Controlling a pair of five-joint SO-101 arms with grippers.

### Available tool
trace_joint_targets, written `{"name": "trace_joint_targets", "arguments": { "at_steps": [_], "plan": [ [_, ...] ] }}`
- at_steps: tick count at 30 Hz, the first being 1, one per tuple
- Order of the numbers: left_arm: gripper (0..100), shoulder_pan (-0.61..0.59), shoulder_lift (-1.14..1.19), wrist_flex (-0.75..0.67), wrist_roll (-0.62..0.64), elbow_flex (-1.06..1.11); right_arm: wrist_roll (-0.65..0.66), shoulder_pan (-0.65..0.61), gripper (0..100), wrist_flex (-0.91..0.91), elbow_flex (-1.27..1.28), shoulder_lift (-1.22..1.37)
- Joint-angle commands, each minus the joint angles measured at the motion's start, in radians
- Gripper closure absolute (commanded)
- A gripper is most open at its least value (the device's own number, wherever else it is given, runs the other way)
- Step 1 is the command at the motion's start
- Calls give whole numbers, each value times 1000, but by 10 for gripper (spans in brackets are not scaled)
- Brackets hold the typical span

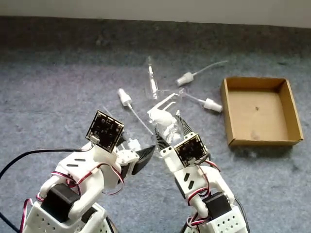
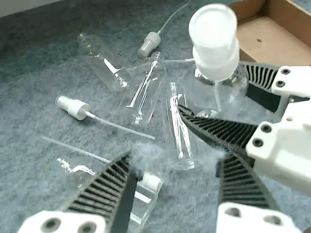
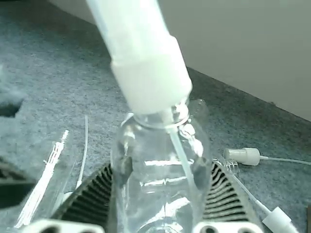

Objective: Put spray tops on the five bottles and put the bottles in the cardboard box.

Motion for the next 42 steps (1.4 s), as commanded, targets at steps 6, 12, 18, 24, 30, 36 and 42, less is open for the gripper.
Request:
{"name": "trace_joint_targets", "arguments": {
  "at_steps": [6,12,18,24,30,36,42],
  "plan": [
    [956,-130,-30,69,-8,-74,-18,151,907,7,145,-15],
    [994,-374,-269,104,-6,-70,-18,151,907,38,145,-15],
    [995,-412,-377,206,-6,-47,-17,156,907,53,143,-12],
    [995,-527,-374,226,-8,2,-14,150,907,130,143,-16],
    [995,-621,-374,224,-8,136,-17,156,907,130,142,-16],
    [995,-615,-374,227,-2,308,-17,248,907,133,27,-16],
    [994,-615,-374,227,-3,403,-11,435,907,134,-131,-8]
  ]
}}
